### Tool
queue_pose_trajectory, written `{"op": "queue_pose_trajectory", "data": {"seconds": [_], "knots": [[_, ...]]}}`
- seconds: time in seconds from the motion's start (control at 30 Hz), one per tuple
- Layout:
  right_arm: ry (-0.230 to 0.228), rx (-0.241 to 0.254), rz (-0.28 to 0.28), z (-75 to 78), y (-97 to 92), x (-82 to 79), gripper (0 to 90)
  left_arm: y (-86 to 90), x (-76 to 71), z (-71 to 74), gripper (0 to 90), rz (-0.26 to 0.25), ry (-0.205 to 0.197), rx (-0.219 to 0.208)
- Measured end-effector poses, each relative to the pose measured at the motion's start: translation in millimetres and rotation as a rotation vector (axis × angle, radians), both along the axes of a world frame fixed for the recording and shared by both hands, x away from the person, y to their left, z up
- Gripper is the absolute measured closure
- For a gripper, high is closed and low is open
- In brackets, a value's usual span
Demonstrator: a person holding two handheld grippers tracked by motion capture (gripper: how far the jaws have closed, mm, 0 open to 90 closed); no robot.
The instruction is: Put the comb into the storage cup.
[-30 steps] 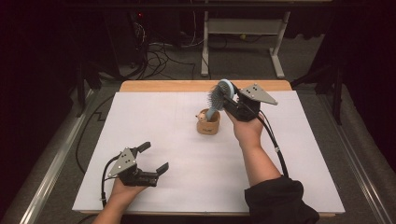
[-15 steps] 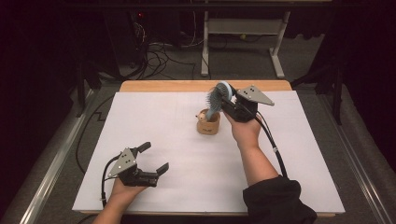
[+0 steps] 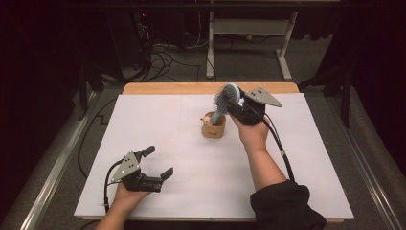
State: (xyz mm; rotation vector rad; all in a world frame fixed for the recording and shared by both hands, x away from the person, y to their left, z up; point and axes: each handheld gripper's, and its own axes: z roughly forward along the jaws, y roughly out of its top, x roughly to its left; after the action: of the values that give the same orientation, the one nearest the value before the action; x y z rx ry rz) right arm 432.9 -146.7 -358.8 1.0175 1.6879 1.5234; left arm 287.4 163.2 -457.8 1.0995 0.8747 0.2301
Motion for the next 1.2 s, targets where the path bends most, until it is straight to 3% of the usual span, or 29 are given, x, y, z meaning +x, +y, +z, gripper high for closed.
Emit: {"op": "queue_pose_trajectory", "data": {"seconds": [0.3,1.2], "knots": [[0.026,-0.014,-0.023,-0.4,-6.9,1.2,48.1,-0.9,-0.1,-0.4,0.3,-0.003,0.003,0.001],[0.061,0.007,-0.023,-3.7,-18.6,3.6,42.1,-2.5,-0.7,-1.4,0.4,-0.015,0.007,0.01]]}}
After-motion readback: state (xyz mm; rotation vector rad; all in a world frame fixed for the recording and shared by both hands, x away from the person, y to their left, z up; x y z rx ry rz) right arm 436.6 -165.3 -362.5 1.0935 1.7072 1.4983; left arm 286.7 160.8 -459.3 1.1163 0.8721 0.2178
